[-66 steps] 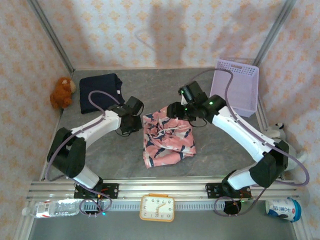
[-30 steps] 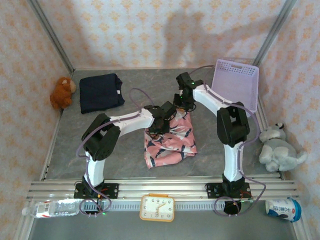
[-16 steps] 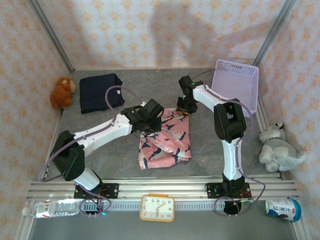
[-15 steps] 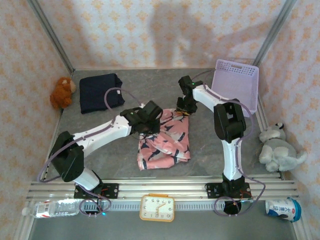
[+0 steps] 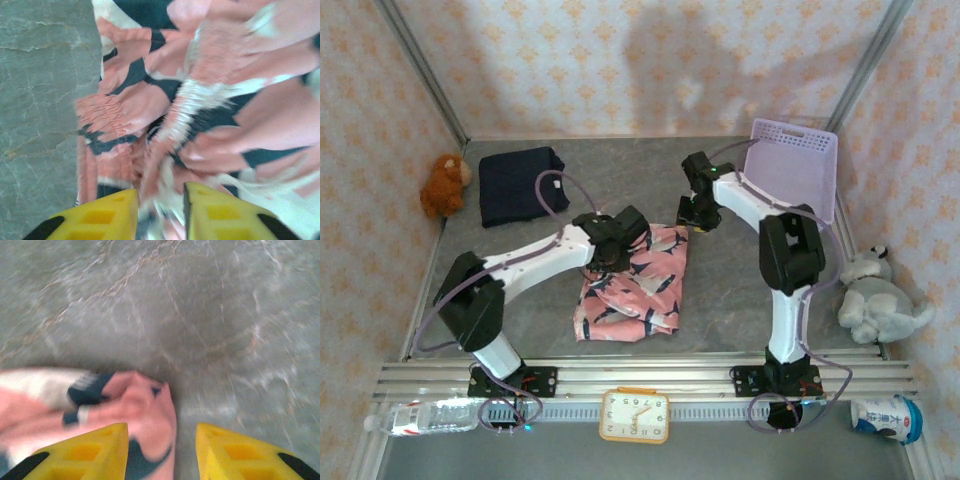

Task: Fold and stack the mixed laundry pile

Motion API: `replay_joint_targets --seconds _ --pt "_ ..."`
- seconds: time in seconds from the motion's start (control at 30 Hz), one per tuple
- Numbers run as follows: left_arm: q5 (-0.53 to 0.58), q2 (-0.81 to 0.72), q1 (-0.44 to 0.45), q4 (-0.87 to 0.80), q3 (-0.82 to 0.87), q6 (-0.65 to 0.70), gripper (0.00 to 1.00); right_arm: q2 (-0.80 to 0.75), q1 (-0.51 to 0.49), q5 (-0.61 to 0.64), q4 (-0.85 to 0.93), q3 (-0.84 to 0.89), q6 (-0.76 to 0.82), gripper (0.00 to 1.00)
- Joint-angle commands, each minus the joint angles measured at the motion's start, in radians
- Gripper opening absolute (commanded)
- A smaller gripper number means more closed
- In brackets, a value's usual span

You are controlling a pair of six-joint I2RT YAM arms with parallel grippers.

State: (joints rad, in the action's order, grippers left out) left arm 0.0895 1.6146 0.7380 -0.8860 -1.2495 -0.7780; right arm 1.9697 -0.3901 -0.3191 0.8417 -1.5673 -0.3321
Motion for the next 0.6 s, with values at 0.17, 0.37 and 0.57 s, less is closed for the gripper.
replay_joint_targets --seconds 0.17,0.37,0.57 --pt "-0.144 -0.012 0.0 0.089 0.06 0.016 0.28 -0.094 -0.056 -0.116 -0.013 0.071 0.049 0.32" --pt "-0.099 0.105 -0.002 0.062 0.061 0.031 0.27 0.078 -0.078 -0.1 -0.018 -0.056 0.033 0.28" --pt "-0.013 0.208 -0.024 0.028 0.018 0.117 0.26 0.159 -0.027 -0.007 -0.007 -0.072 -0.04 0.24"
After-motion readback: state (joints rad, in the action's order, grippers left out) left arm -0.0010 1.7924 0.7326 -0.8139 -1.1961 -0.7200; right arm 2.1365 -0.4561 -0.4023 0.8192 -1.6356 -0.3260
